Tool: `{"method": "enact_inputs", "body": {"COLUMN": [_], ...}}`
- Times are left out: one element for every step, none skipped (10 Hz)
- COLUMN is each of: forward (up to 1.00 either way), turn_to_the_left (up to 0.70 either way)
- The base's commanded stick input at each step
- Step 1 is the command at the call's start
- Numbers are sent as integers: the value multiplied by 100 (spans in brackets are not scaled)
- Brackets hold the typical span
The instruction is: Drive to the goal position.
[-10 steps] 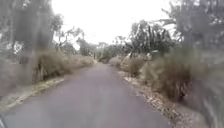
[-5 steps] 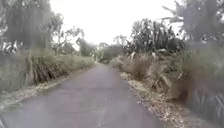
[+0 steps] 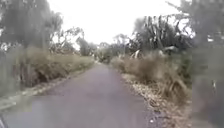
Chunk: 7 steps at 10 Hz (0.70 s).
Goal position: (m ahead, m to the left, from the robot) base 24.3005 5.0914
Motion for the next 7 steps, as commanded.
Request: {"method": "enact_inputs", "body": {"forward": [100,100,100,100,100,100,100], "turn_to_the_left": [0,0,0,0,0,0,0]}}
